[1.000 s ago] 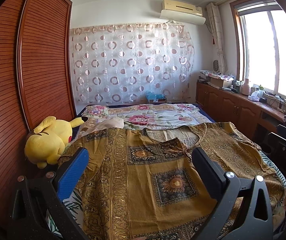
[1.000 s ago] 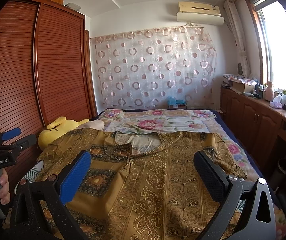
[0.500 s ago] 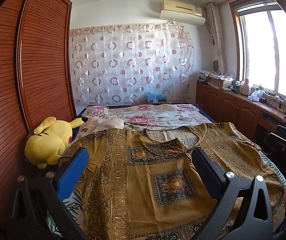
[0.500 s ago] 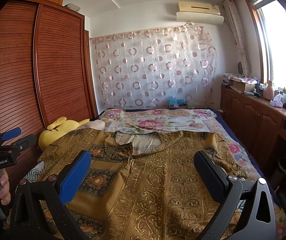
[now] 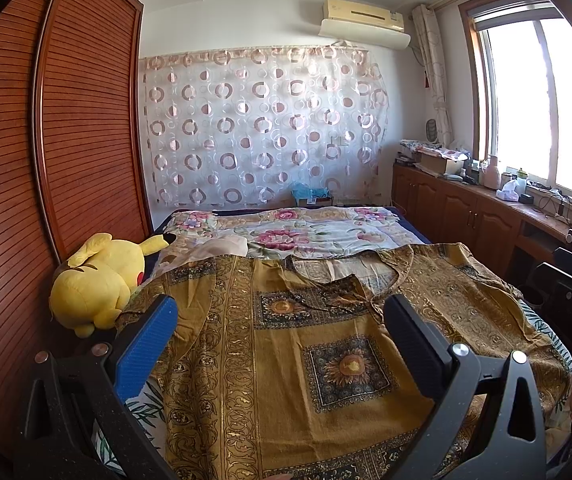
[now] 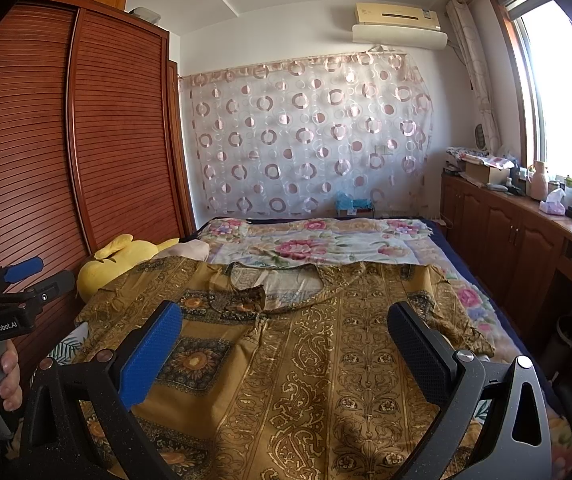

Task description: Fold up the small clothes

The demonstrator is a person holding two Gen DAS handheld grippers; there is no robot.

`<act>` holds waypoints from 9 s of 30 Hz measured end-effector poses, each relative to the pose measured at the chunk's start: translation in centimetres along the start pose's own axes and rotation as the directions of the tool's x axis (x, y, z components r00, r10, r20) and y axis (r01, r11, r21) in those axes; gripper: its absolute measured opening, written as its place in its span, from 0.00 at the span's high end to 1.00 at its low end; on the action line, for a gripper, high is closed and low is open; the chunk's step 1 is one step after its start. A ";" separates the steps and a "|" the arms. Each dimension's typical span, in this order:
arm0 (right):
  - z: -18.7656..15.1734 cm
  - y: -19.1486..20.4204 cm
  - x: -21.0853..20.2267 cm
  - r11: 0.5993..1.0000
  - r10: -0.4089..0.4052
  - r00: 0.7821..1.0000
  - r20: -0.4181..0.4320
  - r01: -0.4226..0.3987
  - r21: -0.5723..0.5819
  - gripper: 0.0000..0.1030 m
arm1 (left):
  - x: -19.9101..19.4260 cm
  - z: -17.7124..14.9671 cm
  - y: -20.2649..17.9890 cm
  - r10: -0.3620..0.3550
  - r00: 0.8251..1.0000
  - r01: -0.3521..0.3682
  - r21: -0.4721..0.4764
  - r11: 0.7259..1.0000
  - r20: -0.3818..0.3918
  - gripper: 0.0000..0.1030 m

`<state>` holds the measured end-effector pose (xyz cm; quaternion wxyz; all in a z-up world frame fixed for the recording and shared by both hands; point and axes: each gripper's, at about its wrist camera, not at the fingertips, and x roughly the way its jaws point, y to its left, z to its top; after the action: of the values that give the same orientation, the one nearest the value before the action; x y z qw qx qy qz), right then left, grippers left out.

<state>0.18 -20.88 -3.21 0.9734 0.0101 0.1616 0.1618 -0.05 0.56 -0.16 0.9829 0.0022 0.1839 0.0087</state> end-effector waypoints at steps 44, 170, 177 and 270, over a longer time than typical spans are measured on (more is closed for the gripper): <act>-0.2 2.3 4.8 0.989 0.115 0.990 -0.077 -0.121 -0.088 0.00 | 2.3 -1.2 3.2 0.031 0.997 -0.034 -0.043 0.998 -0.069 0.00; -1.3 18.5 32.3 0.789 0.424 0.749 -0.510 -0.581 -0.198 0.91 | 4.2 -6.4 17.4 -0.059 0.978 0.025 -0.166 0.986 -0.198 0.19; -0.9 14.1 34.0 0.911 0.307 0.835 -0.456 -0.397 -0.114 0.91 | 4.6 -6.7 16.6 -0.072 0.975 0.038 -0.161 0.986 -0.211 0.19; -4.6 -21.5 14.4 0.983 -0.135 0.870 -0.474 0.178 0.047 0.44 | 19.0 -6.0 0.1 -0.148 0.846 0.201 0.048 0.978 -0.512 0.16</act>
<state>18.33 -36.86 -13.56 0.9139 0.0008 0.3994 0.0726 15.44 1.01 -12.65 0.8956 0.0323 0.4346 -0.0897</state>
